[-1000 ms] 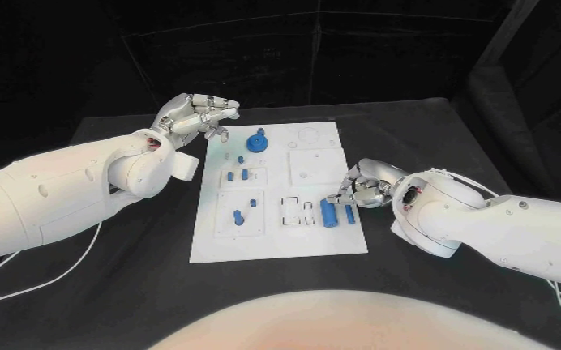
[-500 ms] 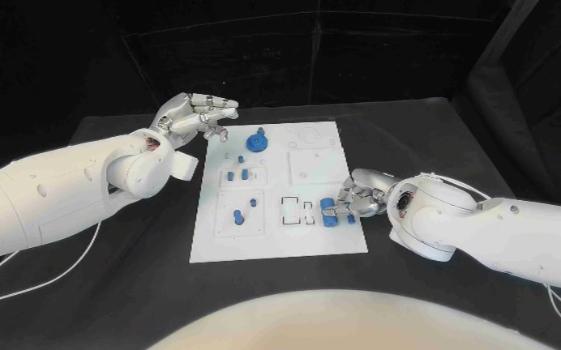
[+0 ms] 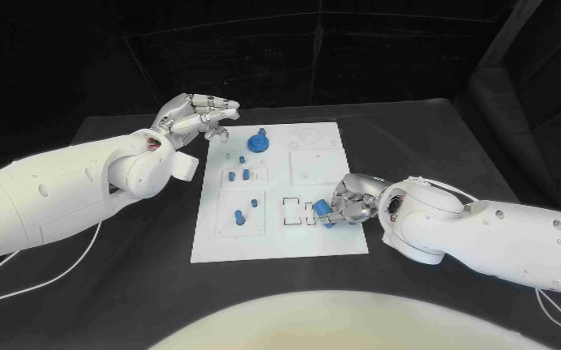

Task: Assemble the parts on the task board

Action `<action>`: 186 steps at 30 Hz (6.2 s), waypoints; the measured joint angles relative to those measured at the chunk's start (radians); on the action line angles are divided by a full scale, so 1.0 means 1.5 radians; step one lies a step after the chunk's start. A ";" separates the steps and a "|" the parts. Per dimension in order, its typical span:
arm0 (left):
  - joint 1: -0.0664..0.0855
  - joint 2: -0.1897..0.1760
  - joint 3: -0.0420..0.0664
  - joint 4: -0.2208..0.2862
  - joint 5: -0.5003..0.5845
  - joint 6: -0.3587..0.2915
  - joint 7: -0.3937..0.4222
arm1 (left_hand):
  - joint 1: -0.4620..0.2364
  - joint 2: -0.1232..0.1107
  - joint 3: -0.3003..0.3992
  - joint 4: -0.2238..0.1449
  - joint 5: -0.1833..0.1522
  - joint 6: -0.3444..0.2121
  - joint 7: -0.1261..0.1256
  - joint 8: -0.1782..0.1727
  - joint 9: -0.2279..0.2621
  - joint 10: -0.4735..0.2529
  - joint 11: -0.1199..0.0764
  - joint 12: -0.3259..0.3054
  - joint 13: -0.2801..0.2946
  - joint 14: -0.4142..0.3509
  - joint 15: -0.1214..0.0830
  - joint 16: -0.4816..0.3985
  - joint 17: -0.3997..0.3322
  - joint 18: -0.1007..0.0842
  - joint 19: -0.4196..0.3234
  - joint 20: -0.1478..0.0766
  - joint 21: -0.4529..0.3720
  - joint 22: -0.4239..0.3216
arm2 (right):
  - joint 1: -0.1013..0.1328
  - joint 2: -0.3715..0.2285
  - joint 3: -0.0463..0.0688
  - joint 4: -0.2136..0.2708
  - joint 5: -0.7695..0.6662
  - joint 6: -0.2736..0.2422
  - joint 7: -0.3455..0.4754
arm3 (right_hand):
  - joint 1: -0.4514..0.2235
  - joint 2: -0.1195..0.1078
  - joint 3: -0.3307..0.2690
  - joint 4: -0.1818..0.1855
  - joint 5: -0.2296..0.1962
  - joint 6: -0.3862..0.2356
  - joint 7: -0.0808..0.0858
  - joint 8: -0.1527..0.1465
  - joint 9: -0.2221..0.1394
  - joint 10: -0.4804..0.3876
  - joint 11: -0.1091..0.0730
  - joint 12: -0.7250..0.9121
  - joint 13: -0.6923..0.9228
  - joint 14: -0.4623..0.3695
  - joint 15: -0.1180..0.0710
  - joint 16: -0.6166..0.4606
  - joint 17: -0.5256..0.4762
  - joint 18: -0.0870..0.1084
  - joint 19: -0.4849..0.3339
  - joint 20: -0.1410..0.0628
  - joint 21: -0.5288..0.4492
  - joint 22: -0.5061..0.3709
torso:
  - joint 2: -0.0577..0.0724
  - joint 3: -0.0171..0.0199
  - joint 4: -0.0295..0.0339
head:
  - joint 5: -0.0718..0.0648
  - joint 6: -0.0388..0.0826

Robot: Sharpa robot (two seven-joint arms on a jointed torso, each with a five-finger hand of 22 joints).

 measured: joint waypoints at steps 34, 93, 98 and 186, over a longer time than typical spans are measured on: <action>0.000 0.004 0.000 -0.002 0.000 0.003 0.000 | 0.000 0.000 0.000 0.000 0.000 0.000 0.000 0.000 0.000 0.000 0.000 0.003 0.000 0.000 0.000 0.000 0.000 0.000 0.000 0.000 0.000 -0.001 | -0.007 -0.019 -0.004 0.058 0.066 -0.148 0.002 | 0.031 0.028 -0.011 -0.011 0.143 -0.014 -0.002 0.015 0.002 0.000 0.000 -0.009 0.006 0.000 0.000 0.000 0.000 0.000 0.000 0.000 0.000 0.000 | 0.001 -0.0011 0.0004 | 0.004 0.006; 0.000 0.010 0.000 -0.002 0.000 0.004 -0.002 | 0.000 0.000 -0.002 0.002 0.000 0.000 0.000 0.000 0.000 -0.002 0.002 0.003 0.000 0.000 0.000 0.000 -0.002 0.000 0.000 0.000 0.000 -0.002 | -0.006 0.103 -0.003 0.001 0.027 -0.143 -0.053 | -0.148 0.051 -0.093 0.034 -0.165 0.043 -0.017 0.011 -0.006 0.019 -0.012 -0.020 0.005 0.000 -0.005 0.015 0.000 0.000 0.005 -0.005 0.003 0.000 | 0.000 -0.0009 -0.0013 | 0.022 -0.004; 0.000 0.010 0.000 -0.002 0.000 0.004 -0.003 | 0.000 0.000 -0.002 0.002 0.000 0.000 0.000 0.000 0.000 -0.002 0.002 0.003 0.000 0.000 0.000 0.000 -0.002 0.000 0.000 0.000 0.000 -0.002 | -0.006 0.096 -0.003 0.008 0.026 -0.142 -0.046 | -0.147 0.055 -0.087 0.028 -0.156 0.043 -0.017 0.011 -0.006 0.019 -0.012 -0.020 0.005 0.000 -0.005 0.015 0.000 0.000 0.005 -0.005 0.003 0.000 | 0.000 -0.0004 -0.0014 | 0.023 -0.004; 0.000 0.003 -0.001 -0.003 0.000 0.005 -0.003 | 0.003 0.003 -0.002 0.002 0.000 0.000 0.000 0.000 0.000 -0.002 0.002 0.003 0.000 0.000 0.000 0.000 -0.002 0.000 0.000 0.000 0.000 -0.003 | -0.001 -0.070 -0.002 0.020 -0.082 -0.044 -0.023 | 0.000 0.048 -0.075 -0.033 -0.054 0.067 -0.014 -0.057 -0.018 -0.005 -0.005 -0.123 -0.023 0.000 -0.002 -0.008 0.000 0.000 -0.016 0.000 -0.025 0.000 | 0.000 0.0003 -0.0026 | 0.001 -0.005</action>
